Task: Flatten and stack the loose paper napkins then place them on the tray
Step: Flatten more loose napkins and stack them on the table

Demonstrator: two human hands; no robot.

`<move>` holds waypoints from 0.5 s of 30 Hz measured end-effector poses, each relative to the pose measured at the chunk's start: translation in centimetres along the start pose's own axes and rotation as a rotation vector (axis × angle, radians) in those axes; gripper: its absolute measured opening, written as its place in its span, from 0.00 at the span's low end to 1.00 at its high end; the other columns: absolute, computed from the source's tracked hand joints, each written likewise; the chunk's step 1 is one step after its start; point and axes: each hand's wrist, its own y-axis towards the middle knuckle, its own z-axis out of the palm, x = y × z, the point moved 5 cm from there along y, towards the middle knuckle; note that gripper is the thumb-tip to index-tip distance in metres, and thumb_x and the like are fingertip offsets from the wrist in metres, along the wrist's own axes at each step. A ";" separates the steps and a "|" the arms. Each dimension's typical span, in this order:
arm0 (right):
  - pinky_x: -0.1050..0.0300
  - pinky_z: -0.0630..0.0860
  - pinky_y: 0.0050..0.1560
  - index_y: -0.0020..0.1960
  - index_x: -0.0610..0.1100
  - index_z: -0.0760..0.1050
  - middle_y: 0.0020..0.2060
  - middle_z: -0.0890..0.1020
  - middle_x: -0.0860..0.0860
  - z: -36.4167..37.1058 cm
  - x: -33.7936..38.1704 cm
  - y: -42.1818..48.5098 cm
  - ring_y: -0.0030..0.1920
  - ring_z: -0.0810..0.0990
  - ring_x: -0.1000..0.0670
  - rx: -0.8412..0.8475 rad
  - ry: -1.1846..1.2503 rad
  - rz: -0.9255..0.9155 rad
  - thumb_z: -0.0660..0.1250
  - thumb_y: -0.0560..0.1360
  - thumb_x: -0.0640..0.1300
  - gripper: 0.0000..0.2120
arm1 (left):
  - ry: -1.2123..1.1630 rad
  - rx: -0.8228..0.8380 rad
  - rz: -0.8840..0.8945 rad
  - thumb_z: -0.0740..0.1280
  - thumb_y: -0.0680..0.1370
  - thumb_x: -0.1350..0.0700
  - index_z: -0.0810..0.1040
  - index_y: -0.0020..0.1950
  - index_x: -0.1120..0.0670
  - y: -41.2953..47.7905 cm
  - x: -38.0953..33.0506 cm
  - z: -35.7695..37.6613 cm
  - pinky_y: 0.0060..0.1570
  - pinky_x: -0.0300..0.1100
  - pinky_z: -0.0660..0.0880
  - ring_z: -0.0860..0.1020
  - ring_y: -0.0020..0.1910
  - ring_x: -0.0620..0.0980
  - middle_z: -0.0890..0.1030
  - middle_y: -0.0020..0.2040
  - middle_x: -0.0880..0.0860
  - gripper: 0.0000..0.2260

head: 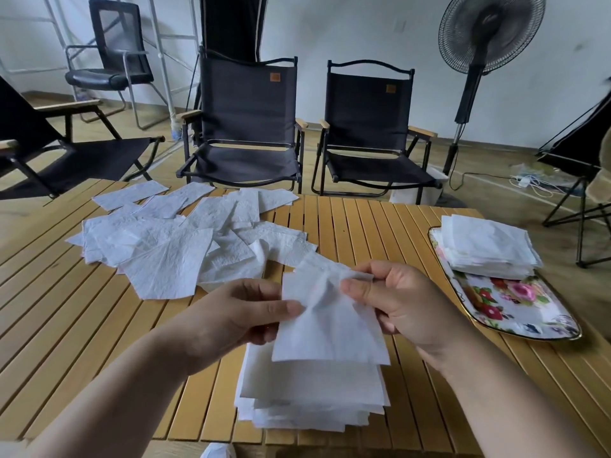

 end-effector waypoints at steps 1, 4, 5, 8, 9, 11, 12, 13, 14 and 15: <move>0.66 0.68 0.23 0.50 0.36 0.80 0.37 0.84 0.46 -0.1 -0.4 -0.1 0.29 0.80 0.53 -0.016 -0.032 0.057 0.73 0.73 0.42 0.10 | 0.023 -0.007 -0.034 0.79 0.69 0.49 0.76 0.54 0.71 -0.2 0.1 0.0 0.37 0.41 0.65 0.68 0.36 0.53 0.71 0.43 0.59 0.28; 0.64 0.64 0.25 0.45 0.39 0.79 0.35 0.80 0.46 -0.2 -1.8 0.0 0.23 0.70 0.55 0.027 -0.346 0.182 0.73 0.76 0.44 0.08 | 0.226 -0.052 -0.119 0.75 0.74 0.53 0.80 0.42 0.65 -0.6 0.6 -0.4 0.29 0.36 0.61 0.65 0.29 0.47 0.68 0.33 0.57 0.14; 0.63 0.64 0.27 0.43 0.41 0.78 0.32 0.80 0.48 -0.1 -2.5 0.2 0.22 0.68 0.56 0.053 -0.465 0.208 0.73 0.76 0.45 0.08 | 0.331 -0.062 -0.151 0.74 0.75 0.53 0.80 0.36 0.59 -0.7 0.9 -0.5 0.28 0.36 0.61 0.66 0.28 0.47 0.69 0.30 0.54 0.12; 0.57 0.71 0.36 0.42 0.45 0.80 0.31 0.84 0.51 0.1 -3.6 1.0 0.27 0.75 0.60 0.069 -0.696 0.222 0.74 0.76 0.51 0.10 | 0.523 -0.044 -0.284 0.71 0.78 0.50 0.82 0.37 0.54 -0.7 2.0 -0.7 0.30 0.37 0.63 0.69 0.28 0.45 0.76 0.29 0.47 0.12; 0.56 0.73 0.38 0.43 0.45 0.80 0.32 0.85 0.51 -0.1 -3.7 1.4 0.30 0.77 0.58 0.048 -0.709 0.202 0.74 0.75 0.53 0.12 | 0.525 -0.033 -0.317 0.70 0.78 0.47 0.82 0.38 0.54 -0.8 2.1 -0.6 0.30 0.37 0.63 0.69 0.29 0.45 0.78 0.31 0.47 0.14; 0.56 0.72 0.39 0.44 0.44 0.81 0.32 0.84 0.50 -1.0 -3.7 2.4 0.30 0.77 0.54 -0.022 -0.602 0.147 0.74 0.75 0.54 0.13 | 0.489 -0.060 -0.339 0.67 0.79 0.42 0.83 0.41 0.58 -0.7 2.0 -0.9 0.30 0.37 0.63 0.69 0.28 0.46 0.81 0.33 0.48 0.20; 0.56 0.73 0.38 0.44 0.45 0.81 0.33 0.84 0.50 -1.6 -4.0 2.9 0.30 0.76 0.54 -0.057 -0.534 0.116 0.74 0.75 0.53 0.11 | 0.471 -0.109 -0.333 0.64 0.80 0.41 0.83 0.42 0.60 -0.5 2.0 -1.4 0.29 0.37 0.63 0.69 0.28 0.46 0.82 0.33 0.50 0.22; 0.55 0.74 0.39 0.45 0.46 0.82 0.34 0.84 0.51 -2.3 -4.5 3.5 0.31 0.77 0.54 -0.097 -0.508 0.083 0.74 0.75 0.50 0.07 | 0.462 -0.176 -0.318 0.63 0.81 0.41 0.84 0.41 0.60 -0.4 1.9 -2.0 0.28 0.37 0.63 0.69 0.28 0.47 0.82 0.32 0.52 0.24; 0.53 0.78 0.42 0.44 0.49 0.82 0.37 0.85 0.52 -2.9 -5.2 4.0 0.35 0.79 0.54 -0.138 -0.521 0.056 0.75 0.74 0.48 0.03 | 0.472 -0.256 -0.301 0.62 0.81 0.42 0.84 0.40 0.59 -0.2 2.0 -2.7 0.28 0.37 0.64 0.69 0.27 0.47 0.82 0.31 0.52 0.23; 0.49 0.80 0.47 0.44 0.52 0.83 0.39 0.85 0.53 -3.5 -6.3 4.6 0.40 0.81 0.52 -0.175 -0.555 0.053 0.76 0.73 0.47 0.02 | 0.494 -0.337 -0.284 0.63 0.81 0.43 0.84 0.39 0.58 0.0 2.1 -3.4 0.29 0.37 0.65 0.69 0.28 0.47 0.81 0.30 0.51 0.22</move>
